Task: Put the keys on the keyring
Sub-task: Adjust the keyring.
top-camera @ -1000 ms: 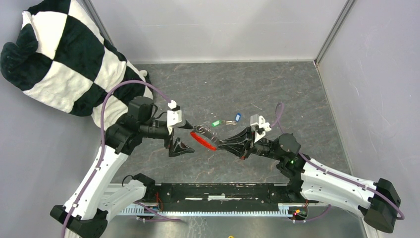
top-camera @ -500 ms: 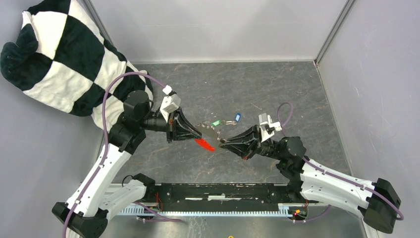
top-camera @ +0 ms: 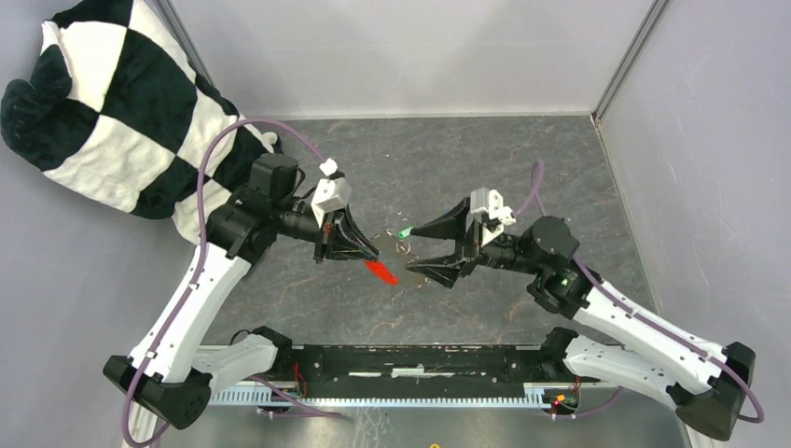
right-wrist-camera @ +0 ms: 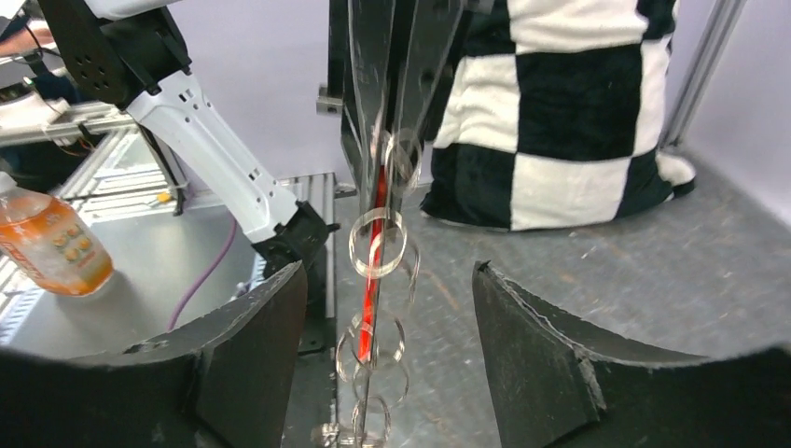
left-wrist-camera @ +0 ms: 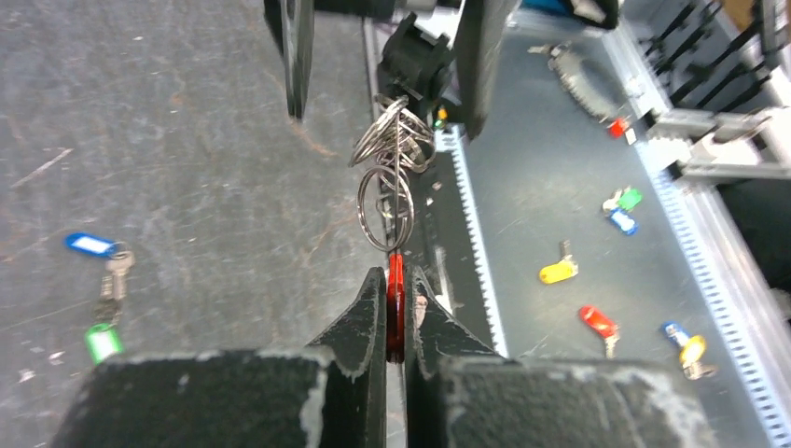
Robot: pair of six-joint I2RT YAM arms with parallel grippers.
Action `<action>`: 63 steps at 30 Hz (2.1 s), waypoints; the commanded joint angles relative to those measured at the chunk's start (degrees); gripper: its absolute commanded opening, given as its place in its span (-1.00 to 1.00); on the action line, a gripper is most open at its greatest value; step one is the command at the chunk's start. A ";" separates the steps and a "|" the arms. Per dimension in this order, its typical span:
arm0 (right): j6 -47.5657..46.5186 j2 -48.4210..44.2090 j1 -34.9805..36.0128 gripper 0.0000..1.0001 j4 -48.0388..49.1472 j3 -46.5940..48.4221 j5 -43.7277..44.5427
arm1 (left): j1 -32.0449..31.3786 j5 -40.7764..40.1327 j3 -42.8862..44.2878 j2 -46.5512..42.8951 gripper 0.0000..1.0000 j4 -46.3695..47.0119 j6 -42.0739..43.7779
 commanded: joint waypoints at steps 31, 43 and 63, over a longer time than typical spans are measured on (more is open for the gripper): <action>-21.50 14.77 1.71 0.58 -26.21 22.43 -11.43 | -7.49 -31.31 9.98 -0.87 -0.96 -26.37 62.35; -21.00 22.13 5.45 0.56 -23.47 26.47 -16.43 | -10.21 -33.82 5.53 -5.12 -0.96 -24.72 69.71; -21.48 20.67 7.38 0.32 -27.48 25.02 -17.75 | -10.50 -34.26 3.94 -6.09 -0.96 -23.12 70.06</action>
